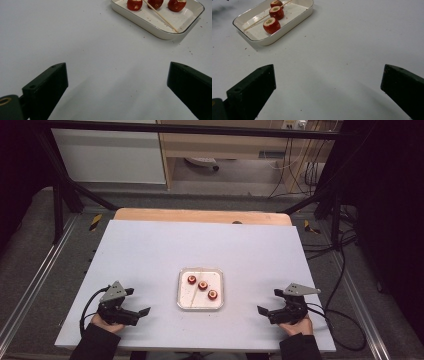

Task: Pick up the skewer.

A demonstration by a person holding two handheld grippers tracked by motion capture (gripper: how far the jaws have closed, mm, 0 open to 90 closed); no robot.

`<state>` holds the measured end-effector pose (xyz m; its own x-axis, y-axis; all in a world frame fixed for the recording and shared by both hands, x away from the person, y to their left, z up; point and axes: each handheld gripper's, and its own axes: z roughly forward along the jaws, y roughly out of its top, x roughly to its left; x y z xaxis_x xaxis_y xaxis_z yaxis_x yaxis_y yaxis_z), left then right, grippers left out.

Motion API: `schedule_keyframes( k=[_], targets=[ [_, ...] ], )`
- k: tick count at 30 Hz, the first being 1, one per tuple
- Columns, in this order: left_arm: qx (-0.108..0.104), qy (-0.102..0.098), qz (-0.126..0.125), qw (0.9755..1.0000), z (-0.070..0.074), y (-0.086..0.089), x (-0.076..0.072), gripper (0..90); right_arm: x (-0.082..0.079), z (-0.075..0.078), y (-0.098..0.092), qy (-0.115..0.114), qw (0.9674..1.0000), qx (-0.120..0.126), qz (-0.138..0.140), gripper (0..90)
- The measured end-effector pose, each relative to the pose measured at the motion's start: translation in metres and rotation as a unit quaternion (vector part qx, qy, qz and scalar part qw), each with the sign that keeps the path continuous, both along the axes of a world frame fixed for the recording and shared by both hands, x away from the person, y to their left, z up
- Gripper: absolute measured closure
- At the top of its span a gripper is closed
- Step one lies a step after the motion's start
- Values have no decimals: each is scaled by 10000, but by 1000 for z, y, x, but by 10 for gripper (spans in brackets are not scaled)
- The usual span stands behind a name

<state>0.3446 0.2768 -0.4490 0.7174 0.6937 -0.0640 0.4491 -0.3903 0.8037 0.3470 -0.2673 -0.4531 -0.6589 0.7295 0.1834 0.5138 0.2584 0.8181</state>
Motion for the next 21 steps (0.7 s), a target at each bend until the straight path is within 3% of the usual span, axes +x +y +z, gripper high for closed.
schedule_keyframes(
  k=[21],
  targets=[
    [48, 5, 52, 10000, 6, -20, 0, 33, 0, 0, 1, 7, 10000, 7, 6, 5]
  ],
)
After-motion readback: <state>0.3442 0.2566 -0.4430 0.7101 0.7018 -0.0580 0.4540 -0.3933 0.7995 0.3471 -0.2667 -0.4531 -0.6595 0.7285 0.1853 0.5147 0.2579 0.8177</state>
